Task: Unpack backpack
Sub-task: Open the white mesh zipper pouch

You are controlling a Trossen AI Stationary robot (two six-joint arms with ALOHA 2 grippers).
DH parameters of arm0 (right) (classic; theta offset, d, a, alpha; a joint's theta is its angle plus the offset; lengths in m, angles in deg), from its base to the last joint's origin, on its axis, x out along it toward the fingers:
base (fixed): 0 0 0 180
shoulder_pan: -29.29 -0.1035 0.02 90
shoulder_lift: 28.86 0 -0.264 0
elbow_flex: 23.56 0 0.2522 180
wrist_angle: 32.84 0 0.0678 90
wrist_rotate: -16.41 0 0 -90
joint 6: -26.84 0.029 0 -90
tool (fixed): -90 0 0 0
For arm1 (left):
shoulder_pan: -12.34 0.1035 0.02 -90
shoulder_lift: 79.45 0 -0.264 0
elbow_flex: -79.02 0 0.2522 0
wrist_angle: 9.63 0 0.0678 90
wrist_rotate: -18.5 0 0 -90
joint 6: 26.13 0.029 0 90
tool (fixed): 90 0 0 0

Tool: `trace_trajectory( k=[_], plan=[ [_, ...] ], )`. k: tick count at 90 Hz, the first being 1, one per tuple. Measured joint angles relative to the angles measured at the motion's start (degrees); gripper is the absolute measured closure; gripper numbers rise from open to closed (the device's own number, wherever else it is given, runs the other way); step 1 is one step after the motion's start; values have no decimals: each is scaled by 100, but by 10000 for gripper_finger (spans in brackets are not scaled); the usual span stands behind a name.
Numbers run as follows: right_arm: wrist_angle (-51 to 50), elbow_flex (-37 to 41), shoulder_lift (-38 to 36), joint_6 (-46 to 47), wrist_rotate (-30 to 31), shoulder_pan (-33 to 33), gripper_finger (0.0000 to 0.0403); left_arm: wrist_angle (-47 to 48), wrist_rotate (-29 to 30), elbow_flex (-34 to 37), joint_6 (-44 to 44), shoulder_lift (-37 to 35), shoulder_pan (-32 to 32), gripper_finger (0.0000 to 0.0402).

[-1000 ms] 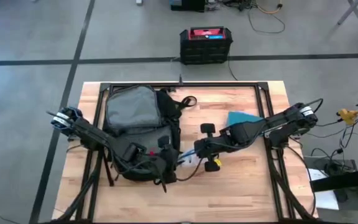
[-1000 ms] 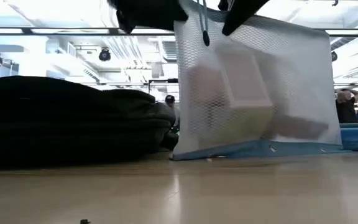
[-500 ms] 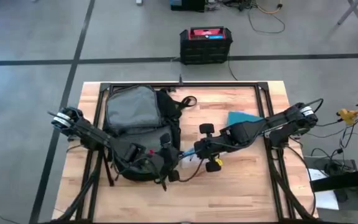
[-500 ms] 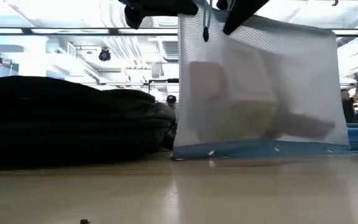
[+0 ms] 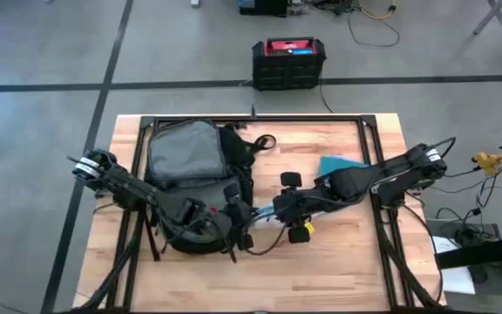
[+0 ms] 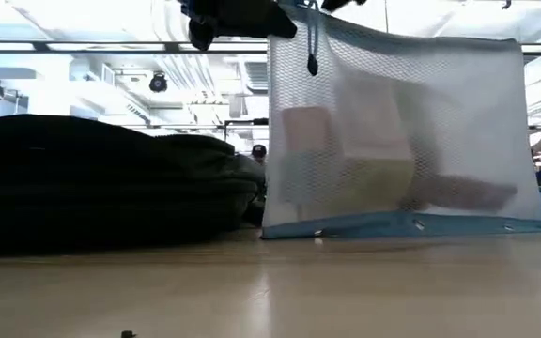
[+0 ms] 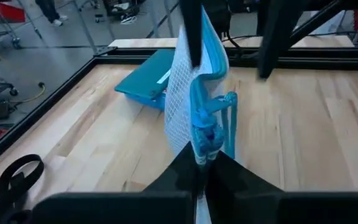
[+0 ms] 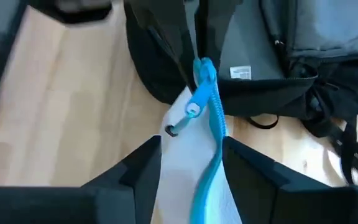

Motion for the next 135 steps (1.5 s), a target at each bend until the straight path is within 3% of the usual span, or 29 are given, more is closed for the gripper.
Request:
trace_trajectory(
  k=[16, 23, 34, 71, 81, 97, 135],
  plan=[
    [108, -19, 68, 747, 9, -237, 250, 12, 122, 1, -36, 0, 0, 402],
    [89, 1, 184, 903, 292, -302, 257, 19, 119, 1, 4, 0, -1, 402],
    [74, 8, 378, 960, 737, -296, 268, 67, 119, 1, 47, 0, -31, 402],
    [525, 10, 667, 842, 1021, -110, 262, 101, -124, 1, 355, -15, -55, 401],
    [658, 10, 623, 627, 1031, -106, 291, 101, -138, 1, 408, -11, -59, 401],
    [484, 4, 623, 555, 1040, -106, 391, 104, -184, 1, 511, -15, -97, 401],
    [-195, -11, 496, 655, 1067, -108, 402, 76, 384, 1, 810, -92, -313, 401]
  ],
)
